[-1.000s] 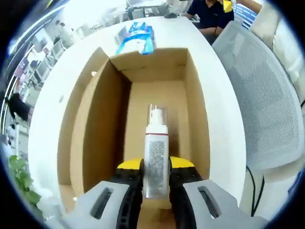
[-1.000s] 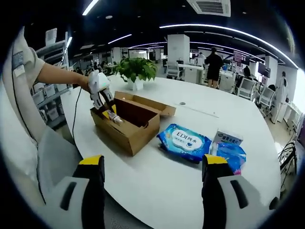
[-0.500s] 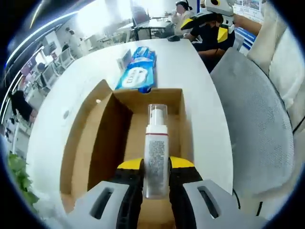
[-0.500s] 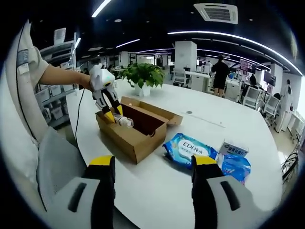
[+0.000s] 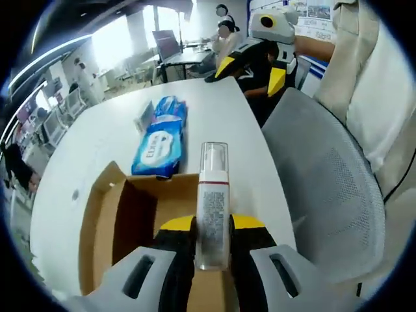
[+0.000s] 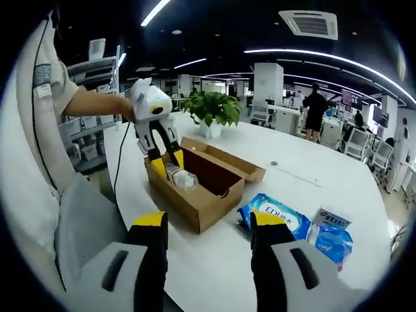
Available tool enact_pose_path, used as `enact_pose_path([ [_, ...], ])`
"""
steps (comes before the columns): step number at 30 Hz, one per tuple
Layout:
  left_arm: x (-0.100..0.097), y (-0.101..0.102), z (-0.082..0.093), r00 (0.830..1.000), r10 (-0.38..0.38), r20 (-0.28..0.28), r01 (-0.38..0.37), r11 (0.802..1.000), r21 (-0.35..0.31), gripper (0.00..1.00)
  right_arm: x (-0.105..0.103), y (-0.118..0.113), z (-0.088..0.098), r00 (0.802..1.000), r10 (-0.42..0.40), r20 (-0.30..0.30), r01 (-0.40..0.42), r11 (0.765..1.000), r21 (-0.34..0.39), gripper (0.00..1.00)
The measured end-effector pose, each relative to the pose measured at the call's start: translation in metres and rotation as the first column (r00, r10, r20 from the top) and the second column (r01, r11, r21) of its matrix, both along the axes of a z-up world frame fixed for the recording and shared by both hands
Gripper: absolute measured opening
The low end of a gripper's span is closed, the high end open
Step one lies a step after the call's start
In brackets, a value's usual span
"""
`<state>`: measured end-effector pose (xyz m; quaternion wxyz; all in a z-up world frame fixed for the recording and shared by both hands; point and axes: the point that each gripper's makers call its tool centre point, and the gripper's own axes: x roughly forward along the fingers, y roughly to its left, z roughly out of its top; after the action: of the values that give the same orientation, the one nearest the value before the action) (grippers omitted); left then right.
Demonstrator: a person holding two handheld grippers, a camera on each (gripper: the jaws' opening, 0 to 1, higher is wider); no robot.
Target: Operate the shoe box by opening the lid, removing the specified soft item, and placing it in the target area until the item is outside and the box remains undamaged.
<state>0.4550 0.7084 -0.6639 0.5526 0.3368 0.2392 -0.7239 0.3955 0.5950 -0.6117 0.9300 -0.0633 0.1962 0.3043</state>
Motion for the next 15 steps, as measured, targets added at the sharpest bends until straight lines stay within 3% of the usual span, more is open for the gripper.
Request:
enact_pose_path([
  [8,-0.034,-0.024,0.017,0.992,-0.121,-0.034,0.119,0.991,-0.058,0.17,-0.006,0.022,0.004,0.997,0.080,0.009,-0.080,0.997,0.022,0.36],
  [15,-0.055,-0.037,0.025,0.980,-0.187,-0.064,0.180,0.979,-0.099,0.17,-0.013,0.043,0.009,0.988,0.156,0.018,-0.157,0.987,0.046,0.27],
])
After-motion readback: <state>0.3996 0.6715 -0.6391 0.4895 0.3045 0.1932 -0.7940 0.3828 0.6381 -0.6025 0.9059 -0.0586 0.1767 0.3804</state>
